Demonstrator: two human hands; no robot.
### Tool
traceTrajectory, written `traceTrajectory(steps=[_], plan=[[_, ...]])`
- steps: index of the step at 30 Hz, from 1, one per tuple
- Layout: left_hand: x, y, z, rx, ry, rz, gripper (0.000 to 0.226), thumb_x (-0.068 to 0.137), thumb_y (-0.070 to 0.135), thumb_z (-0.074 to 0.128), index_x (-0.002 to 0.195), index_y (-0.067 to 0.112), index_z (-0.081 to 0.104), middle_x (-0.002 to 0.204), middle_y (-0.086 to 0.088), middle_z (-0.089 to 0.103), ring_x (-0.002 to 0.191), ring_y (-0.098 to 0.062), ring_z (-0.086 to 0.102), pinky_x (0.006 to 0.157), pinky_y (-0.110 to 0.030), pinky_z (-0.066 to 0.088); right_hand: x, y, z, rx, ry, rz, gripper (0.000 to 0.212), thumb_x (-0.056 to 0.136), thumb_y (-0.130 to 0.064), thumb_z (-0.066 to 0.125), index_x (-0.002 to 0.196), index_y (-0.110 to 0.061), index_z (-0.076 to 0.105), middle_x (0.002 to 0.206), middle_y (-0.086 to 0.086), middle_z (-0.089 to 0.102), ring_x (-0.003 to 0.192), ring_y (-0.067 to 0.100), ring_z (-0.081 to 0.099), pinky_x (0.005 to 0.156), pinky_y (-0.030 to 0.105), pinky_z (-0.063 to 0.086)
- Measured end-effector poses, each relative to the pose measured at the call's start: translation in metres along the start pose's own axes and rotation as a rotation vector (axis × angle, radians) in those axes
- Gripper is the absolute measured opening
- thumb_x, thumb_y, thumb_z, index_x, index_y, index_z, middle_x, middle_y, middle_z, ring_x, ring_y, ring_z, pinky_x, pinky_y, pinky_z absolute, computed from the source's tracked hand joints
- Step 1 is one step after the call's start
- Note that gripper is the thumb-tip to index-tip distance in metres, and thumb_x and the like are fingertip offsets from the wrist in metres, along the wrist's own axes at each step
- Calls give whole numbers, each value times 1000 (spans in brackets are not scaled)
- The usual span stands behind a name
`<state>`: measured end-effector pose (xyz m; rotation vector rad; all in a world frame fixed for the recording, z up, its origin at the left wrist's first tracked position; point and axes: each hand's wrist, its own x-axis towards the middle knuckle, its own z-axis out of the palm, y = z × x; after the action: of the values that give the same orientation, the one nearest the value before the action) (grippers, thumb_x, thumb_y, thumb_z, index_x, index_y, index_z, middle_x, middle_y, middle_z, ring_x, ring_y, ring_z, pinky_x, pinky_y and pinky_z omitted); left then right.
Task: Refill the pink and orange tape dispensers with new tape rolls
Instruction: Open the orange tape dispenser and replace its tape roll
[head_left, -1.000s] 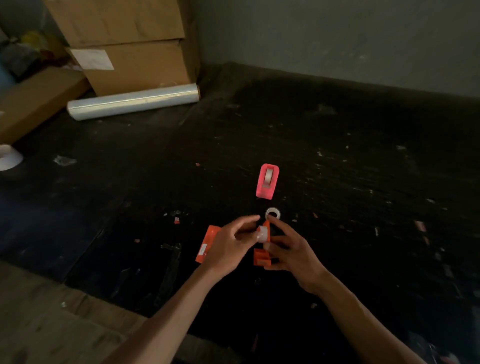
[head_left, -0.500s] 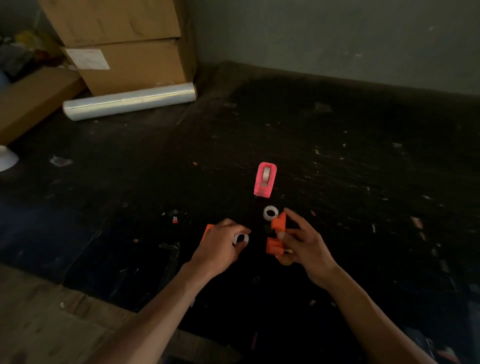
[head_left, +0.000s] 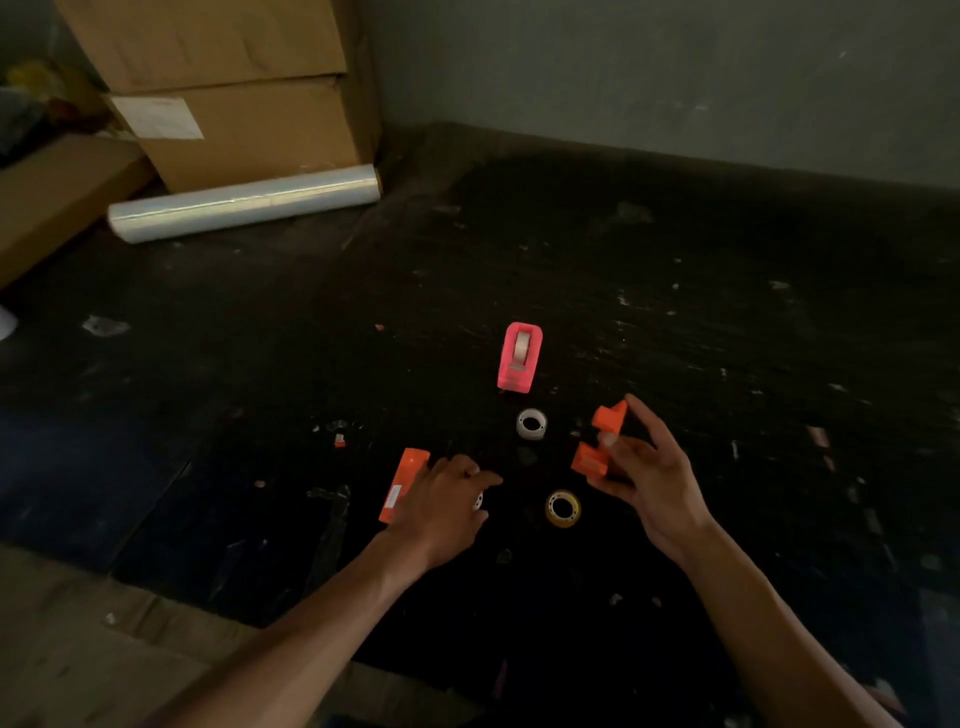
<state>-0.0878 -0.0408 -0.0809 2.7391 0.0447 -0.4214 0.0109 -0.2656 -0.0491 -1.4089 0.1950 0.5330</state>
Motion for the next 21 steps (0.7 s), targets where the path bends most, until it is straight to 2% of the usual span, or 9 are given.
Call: traceTrajectory(steps=[5,10,14,17,21], plan=[[3,24,5,-255,112,77,62,94,31,59,149,38,29,152,4,32,139,-15,34,115,-42,32,-2,-4,-14,83,55,-12,61,93,-10,63,144,-34,40,119,11,66,96,25,71,81,47,57],[16,50,25,-225,100,186,64,93,32,60,150,33,30,148,1,35,134,-19,38,110,-39,34,-7,-4,-17,91,81,-29,62,93,-11,63,145,-35,39,119,12,66,94,23,71,81,47,57],[37,56,20,-216,130,118,63,94,32,57,150,32,28,151,-4,33,136,-26,37,111,-44,35,-9,-5,-19,99,88,-30,62,93,-11,62,146,-35,38,120,11,66,96,23,70,86,51,55],[56,53,8,-194,172,35,65,95,28,56,151,31,25,155,-7,26,139,-30,32,112,-47,36,-11,-6,-21,105,87,-28,61,94,-11,62,145,-33,38,119,10,67,95,24,70,84,49,56],[80,48,-3,-136,97,-47,69,94,21,57,153,32,21,159,-8,18,142,-32,28,112,-48,36,-14,-7,-21,99,88,-33,62,93,-11,62,146,-33,38,120,11,66,97,25,70,80,46,57]])
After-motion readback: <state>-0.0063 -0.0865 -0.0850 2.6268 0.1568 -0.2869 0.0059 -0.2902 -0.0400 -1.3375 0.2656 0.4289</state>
